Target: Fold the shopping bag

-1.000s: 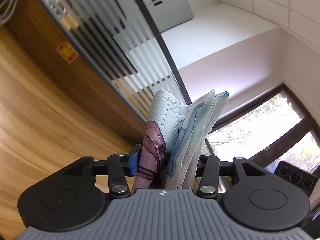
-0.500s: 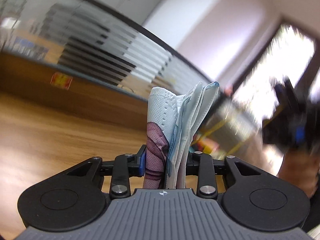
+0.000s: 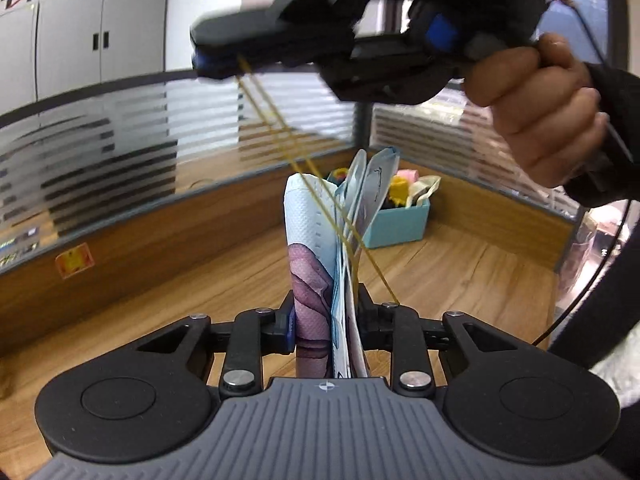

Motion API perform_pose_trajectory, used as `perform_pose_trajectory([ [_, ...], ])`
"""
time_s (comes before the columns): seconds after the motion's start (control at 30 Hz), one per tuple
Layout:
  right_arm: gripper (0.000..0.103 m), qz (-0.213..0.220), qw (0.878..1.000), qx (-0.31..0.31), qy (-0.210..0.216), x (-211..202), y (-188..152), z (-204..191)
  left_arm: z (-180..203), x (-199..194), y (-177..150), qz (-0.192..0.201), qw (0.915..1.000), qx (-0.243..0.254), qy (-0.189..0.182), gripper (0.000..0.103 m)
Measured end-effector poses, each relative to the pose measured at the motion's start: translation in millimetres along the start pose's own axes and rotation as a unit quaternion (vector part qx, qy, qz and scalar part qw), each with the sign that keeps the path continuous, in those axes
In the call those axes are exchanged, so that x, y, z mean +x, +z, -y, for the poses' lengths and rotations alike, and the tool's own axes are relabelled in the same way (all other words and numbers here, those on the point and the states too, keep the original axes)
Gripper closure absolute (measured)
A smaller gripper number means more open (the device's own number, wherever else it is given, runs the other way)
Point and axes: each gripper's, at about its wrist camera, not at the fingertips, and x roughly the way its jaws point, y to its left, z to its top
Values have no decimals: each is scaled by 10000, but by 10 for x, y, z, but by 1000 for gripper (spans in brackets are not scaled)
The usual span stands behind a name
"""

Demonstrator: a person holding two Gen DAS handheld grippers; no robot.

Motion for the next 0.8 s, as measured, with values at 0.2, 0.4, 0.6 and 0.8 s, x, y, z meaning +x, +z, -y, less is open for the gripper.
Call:
perform_pose_trajectory([
  [0.2,102,323,9952,894,223,-93,8,177,-49,-137,11,362,9985,-305,-258,75],
  [0.4,102,588,9867,1443,463,-137,-54,289,-24,-213,53,387,9972,-508,-393,76],
  [0.6,102,657,9816,1718,509,-110,-137,357,-30,-186,3,358,9971,-546,-388,76],
  [0.8,102,712,9804,1747,564,-117,-185,329,-133,-154,-75,314,9955,-881,-155,76],
])
